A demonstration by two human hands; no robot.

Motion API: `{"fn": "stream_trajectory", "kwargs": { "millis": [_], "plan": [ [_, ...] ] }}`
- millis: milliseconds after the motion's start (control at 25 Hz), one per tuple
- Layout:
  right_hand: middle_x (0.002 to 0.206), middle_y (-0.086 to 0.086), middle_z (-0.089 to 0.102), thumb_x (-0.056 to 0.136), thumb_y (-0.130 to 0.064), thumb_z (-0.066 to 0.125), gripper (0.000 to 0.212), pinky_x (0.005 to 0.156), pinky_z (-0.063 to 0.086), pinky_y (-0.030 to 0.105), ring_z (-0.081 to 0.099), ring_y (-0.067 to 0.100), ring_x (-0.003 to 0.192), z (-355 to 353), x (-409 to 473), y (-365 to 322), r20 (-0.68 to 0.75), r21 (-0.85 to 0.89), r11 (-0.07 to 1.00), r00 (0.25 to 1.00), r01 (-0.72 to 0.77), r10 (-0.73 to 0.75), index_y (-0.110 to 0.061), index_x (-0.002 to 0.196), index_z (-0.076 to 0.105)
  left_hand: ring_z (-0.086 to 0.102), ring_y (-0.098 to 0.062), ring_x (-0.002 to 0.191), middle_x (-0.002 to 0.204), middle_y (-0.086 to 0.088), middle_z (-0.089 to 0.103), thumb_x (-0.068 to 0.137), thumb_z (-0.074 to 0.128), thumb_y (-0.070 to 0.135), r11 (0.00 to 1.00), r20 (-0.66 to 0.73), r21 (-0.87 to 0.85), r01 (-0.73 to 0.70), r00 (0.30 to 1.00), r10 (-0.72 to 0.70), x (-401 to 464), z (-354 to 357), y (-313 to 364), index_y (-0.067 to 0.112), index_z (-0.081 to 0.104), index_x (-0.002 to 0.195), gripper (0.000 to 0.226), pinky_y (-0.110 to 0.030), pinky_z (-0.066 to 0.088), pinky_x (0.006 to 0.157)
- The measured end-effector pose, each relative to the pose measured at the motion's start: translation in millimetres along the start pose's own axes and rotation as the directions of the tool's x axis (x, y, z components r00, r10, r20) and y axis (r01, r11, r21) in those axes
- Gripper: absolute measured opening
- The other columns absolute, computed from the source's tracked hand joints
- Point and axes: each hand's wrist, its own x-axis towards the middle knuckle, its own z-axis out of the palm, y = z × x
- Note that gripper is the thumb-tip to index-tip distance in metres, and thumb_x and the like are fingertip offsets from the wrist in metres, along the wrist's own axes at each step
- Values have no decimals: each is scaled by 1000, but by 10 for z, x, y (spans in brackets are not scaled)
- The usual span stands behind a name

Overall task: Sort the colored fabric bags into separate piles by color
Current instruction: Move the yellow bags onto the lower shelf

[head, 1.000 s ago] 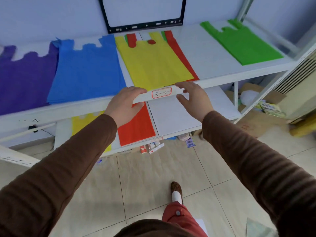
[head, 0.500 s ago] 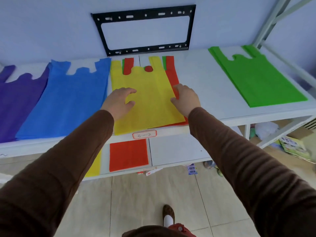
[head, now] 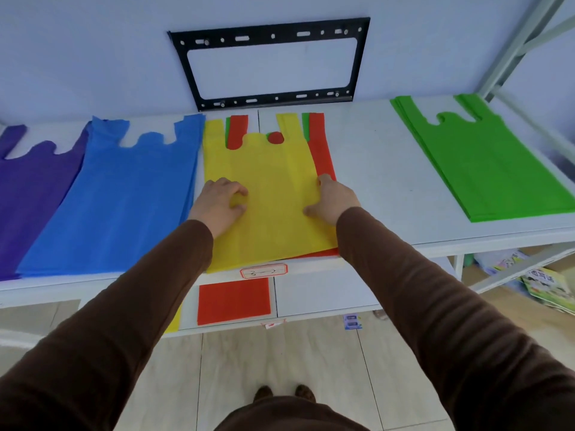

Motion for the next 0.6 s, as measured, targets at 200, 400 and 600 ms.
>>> {"fn": "stream_trajectory", "kwargs": {
  "millis": [200, 400, 600],
  "plan": [
    [142, 7, 51, 83, -28, 72, 94, 97, 48, 40, 57, 31, 116, 9, -105, -46, 29, 316, 942, 991, 114, -130, -27, 154, 11, 40, -26, 123, 128, -2, 53, 91, 58, 33, 1000, -31, 1, 11, 999, -11, -46, 11, 13, 25, 59, 122, 32, -37, 34, 103],
    [139, 2, 53, 86, -1, 66, 95, 84, 59, 38, 65, 23, 105, -180, -120, -142, 102, 854, 519, 988, -27, -116, -40, 153, 11, 38, -29, 128, 134, -8, 47, 91, 58, 38, 989, -90, -74, 129, 987, -136, -120, -81, -42, 20, 53, 130, 43, -41, 35, 105],
    [118, 4, 65, 91, 0, 59, 80, 55, 55, 20, 66, 10, 64, -538, -152, -102, 184, 980, 89, 980, -177, -73, -32, 153, 19, 63, -25, 88, 100, -9, 65, 93, 49, 50, 878, -51, -349, 327, 929, -366, -230, -297, -54, 18, 43, 134, 52, -35, 51, 78]
  ]
}}
